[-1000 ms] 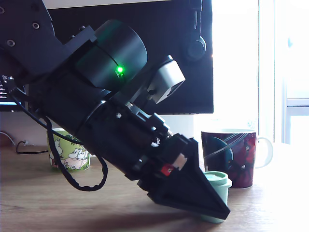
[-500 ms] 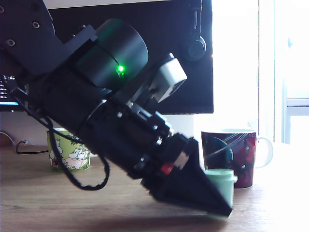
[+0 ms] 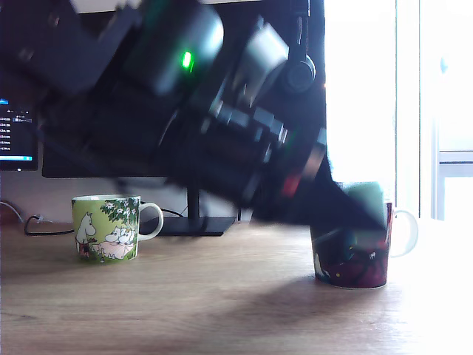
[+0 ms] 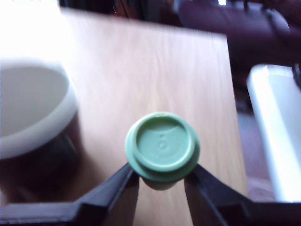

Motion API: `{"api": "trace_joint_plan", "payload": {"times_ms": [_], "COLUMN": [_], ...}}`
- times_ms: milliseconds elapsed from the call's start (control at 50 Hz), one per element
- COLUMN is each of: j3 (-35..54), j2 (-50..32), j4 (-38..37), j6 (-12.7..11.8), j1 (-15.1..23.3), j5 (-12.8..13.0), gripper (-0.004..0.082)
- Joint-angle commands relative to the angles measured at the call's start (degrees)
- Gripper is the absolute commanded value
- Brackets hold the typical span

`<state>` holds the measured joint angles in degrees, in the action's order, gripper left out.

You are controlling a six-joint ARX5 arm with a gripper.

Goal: Pick up the coffee capsules from the table one by one and drop them inside the nearest coffee cup

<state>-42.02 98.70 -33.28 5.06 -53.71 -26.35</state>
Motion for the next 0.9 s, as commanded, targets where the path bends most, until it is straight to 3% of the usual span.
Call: {"api": "trace_joint_plan", "payload": {"times_ms": [0,140,300,500,880], "j3": [-2.43,-6.91,-14.29,-20.92,-24.02], "j2": [-1.33,-1.33,-1.31,-1.27,-0.33], "j4": [-1.07,1.6,13.18,25.92,33.33], "j6": [-0.42,-0.59,-0.5,0.7,1.4], "j1": [0.66,2.08,3.43,4.74,4.85], "j5": [0.63,1.79,4.59,5.4,7.65], "gripper": [0.0195,0.0195,0.0195,0.0195,0.0198]}}
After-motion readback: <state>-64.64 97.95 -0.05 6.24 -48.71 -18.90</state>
